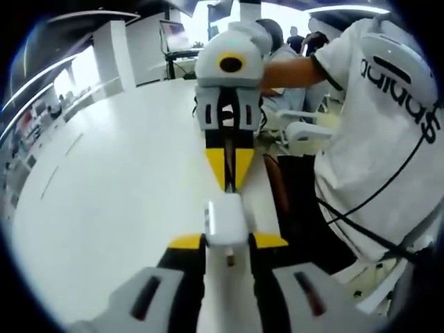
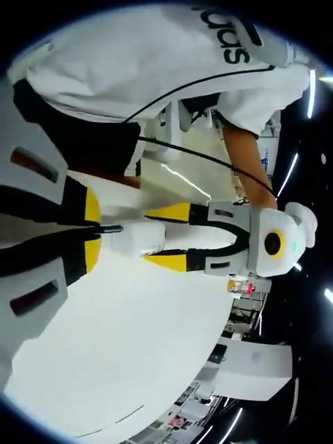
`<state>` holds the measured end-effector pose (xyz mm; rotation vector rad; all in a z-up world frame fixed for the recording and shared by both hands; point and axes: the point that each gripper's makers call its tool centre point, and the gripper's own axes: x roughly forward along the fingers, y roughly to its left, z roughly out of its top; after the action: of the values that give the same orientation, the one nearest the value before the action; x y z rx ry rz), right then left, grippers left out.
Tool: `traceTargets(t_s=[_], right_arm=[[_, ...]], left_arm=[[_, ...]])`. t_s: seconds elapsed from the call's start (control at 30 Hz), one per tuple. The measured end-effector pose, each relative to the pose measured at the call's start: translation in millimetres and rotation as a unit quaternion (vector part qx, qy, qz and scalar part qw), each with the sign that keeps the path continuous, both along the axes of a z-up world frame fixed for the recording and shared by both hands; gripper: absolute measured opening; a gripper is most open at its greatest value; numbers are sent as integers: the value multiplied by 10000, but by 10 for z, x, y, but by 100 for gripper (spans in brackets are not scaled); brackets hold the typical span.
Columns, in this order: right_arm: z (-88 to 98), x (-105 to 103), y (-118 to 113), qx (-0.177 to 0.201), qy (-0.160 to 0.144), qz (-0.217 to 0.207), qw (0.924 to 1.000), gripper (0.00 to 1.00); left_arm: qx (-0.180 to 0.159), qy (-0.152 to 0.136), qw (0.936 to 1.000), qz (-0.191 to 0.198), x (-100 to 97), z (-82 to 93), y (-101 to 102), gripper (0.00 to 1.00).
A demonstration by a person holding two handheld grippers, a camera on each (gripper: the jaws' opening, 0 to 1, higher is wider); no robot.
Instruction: Plug the desk Type‑C cable into the charger adapter.
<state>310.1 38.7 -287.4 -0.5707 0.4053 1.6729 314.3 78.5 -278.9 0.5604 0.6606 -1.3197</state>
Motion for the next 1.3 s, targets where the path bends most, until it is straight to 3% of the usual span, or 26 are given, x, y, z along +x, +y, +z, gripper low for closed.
traceTargets(t_s=[0.33, 0.73, 0.93, 1.3], right_arm=[[-4, -16, 3, -42, 298, -160, 9994, 1], [-6, -46, 30, -239, 412, -373, 9982, 0], [-5, -49, 41, -310, 491, -614, 9964, 0], [-81, -31, 74, -611, 492, -764, 9940, 0]], left_arm=[[-259, 231, 9992, 196, -6, 4, -30, 22], [-327, 427, 9975, 463, -9, -11, -48, 22], [-548, 583, 9930, 867, -36, -10, -101, 22], [-330, 505, 9931, 1010, -30, -27, -102, 23]])
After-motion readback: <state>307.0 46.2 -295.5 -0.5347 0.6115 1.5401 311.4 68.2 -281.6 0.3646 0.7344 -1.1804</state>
